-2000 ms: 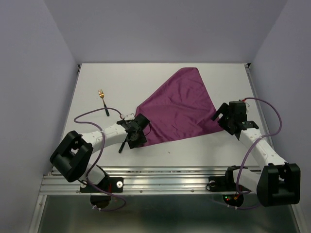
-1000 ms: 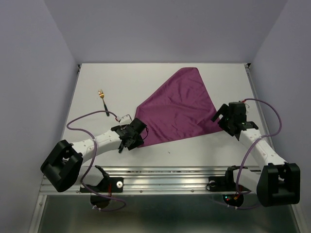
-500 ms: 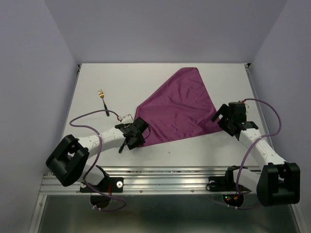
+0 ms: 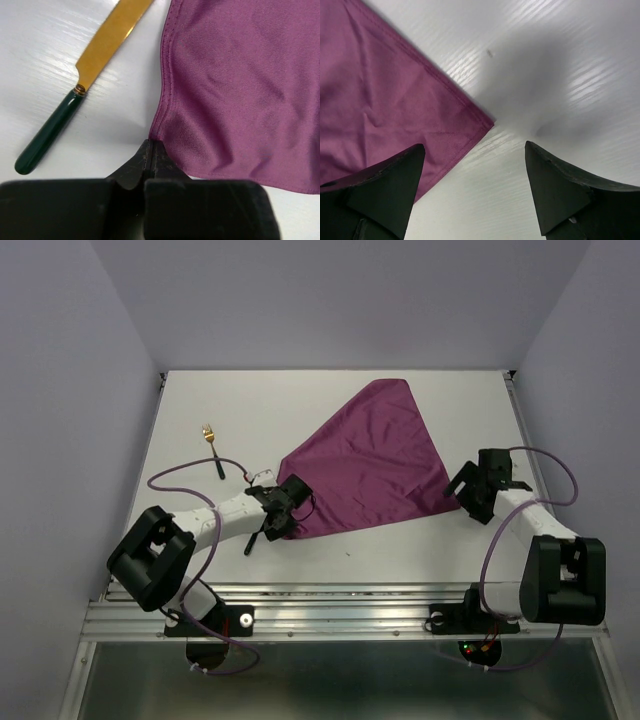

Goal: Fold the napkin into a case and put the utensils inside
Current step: Pick up the crumpled napkin from the center of the board.

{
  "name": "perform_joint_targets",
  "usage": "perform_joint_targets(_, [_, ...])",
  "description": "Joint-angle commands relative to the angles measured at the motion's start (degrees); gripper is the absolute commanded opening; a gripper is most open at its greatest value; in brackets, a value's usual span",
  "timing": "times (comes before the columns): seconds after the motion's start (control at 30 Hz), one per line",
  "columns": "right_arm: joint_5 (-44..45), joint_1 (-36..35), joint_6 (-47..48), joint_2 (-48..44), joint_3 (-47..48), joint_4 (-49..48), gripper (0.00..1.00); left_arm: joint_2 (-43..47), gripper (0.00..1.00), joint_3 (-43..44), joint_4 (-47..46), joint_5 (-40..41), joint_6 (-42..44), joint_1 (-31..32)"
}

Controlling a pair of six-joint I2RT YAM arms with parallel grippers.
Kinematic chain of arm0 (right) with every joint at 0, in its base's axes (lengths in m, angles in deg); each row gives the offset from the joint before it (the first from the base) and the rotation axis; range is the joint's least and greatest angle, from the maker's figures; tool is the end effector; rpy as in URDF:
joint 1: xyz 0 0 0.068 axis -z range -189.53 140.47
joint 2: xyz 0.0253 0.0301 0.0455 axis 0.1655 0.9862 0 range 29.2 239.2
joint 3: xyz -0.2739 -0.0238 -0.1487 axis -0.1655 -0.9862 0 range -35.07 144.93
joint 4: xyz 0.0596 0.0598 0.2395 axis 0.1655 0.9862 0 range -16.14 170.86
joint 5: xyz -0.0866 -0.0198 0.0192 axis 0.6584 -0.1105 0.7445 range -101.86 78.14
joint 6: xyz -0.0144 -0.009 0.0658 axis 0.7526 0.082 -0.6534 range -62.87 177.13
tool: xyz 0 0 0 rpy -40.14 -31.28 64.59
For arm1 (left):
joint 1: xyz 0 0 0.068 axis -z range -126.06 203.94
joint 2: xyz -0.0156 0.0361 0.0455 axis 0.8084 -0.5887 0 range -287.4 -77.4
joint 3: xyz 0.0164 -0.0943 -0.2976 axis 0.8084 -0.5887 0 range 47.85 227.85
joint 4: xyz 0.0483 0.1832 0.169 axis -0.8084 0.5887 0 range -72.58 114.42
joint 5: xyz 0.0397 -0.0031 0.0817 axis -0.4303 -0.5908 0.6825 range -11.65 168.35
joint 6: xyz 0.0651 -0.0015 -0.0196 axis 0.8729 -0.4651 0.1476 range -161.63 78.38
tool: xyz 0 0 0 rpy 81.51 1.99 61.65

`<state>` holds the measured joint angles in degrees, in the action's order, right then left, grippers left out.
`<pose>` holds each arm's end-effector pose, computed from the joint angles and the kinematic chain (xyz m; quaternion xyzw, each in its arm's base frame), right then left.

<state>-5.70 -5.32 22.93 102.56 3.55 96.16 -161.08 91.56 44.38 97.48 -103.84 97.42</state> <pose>0.2303 -0.0228 0.2123 0.3293 0.8993 0.0236 0.2868 0.1979 -0.1630 0.1948 -0.1901 0.9479 -0.0588 0.2488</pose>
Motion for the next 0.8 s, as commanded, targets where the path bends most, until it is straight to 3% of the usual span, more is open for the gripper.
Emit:
perform_joint_targets(0.0, [-4.1,0.0,1.5,2.9,2.1,-0.4,0.86,1.7,0.0,3.8,4.7,3.6,2.8,-1.1])
perform_joint_targets(0.17, [-5.4,0.0,2.2,4.9,1.2,-2.6,0.84,4.0,0.0,6.4,4.9,3.4,5.1,-1.6])
perform_joint_targets(0.3, [-5.6,0.0,1.9,6.7,0.4,-4.5,0.75,5.2,0.0,7.1,4.9,3.3,6.2,-2.1])
perform_joint_targets(0.5, [-9.5,0.0,1.5,9.9,0.9,-6.9,0.55,5.0,0.0,7.6,4.1,2.4,7.7,-3.2])
perform_joint_targets(0.57, [-9.6,0.0,1.2,9.6,0.7,-7.4,0.45,4.9,0.0,8.0,4.0,2.1,8.2,-3.2])
perform_joint_targets(0.6, [-9.4,0.0,1.2,9.4,0.6,-7.5,0.36,4.9,0.0,8.1,3.8,2.2,8.3,-3.2])
perform_joint_targets(0.77, [-9.1,0.0,0.6,7.9,0.2,-7.5,0.12,4.6,0.0,8.9,3.7,2.1,8.9,-3.2])
